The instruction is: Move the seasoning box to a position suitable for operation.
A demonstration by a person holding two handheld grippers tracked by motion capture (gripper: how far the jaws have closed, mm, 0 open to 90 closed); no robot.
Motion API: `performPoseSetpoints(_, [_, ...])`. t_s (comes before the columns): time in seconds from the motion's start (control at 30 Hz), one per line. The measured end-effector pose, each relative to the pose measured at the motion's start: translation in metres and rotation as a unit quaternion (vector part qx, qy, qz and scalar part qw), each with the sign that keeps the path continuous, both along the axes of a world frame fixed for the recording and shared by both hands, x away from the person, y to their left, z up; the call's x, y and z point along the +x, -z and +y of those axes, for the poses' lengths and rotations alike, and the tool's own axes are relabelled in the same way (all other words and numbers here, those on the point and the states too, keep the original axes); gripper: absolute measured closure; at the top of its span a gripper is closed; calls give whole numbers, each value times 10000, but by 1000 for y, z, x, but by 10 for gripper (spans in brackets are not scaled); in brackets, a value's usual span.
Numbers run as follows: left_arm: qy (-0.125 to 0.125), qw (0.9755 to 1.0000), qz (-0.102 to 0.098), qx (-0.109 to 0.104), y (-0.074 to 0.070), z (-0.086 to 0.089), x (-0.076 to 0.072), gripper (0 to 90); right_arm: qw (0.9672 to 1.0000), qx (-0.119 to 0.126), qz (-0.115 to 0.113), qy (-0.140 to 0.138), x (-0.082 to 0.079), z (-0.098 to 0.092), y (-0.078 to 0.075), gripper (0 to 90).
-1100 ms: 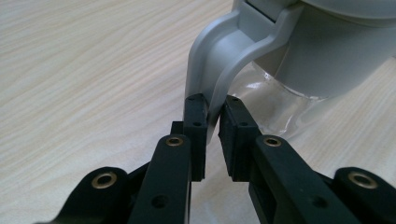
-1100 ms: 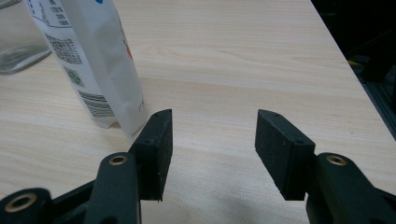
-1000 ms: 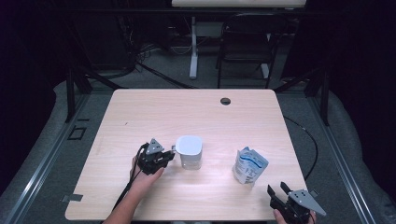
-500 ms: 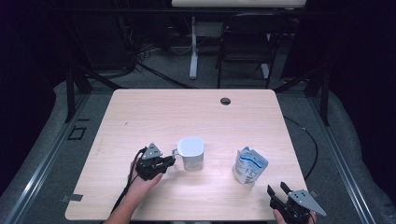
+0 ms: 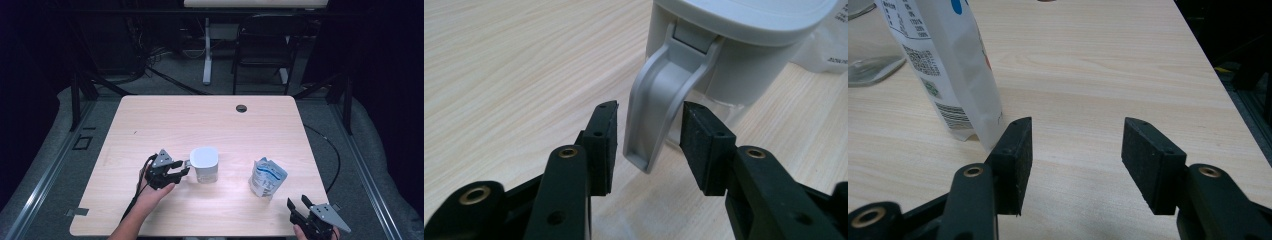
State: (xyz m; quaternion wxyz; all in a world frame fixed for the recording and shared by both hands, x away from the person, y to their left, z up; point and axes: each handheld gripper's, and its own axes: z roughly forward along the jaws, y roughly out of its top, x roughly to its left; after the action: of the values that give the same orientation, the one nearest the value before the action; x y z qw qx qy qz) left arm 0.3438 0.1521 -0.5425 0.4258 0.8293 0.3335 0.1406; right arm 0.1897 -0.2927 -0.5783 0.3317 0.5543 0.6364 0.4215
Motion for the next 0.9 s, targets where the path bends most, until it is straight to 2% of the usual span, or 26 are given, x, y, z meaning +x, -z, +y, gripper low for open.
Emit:
performPoseSetpoints(0.17, [24, 10000, 7, 85, 2, -7, 9, 564, 10000, 7, 0, 11, 0, -1, 0, 460])
performPoseSetpoints(0.23, [36, 10000, -5, 48, 3, -8, 12, 569, 10000, 20, -15, 12, -1, -1, 0, 460])
performPoseSetpoints(0.33, [125, 9999, 81, -33, 3, -9, 13, 593, 10000, 9, -10, 22, -1, -1, 0, 460])
performPoseSetpoints(0.37, [150, 9998, 85, -47, 3, -10, 13, 620, 10000, 11, -13, 32, -1, -2, 0, 459])
performPoseSetpoints(0.6, [354, 9993, 60, 80, 2, -12, 6, 623, 10000, 12, 18, 29, 0, -3, 2, 460])
performPoseSetpoints(0.67, [410, 9991, 92, 67, 2, -12, 3, 653, 10000, -3, 23, 12, 0, -2, 2, 459])
performPoseSetpoints(0.9, [554, 9985, 22, 41, 4, -12, -1, 667, 10000, 6, 14, 16, 0, -2, 2, 458])
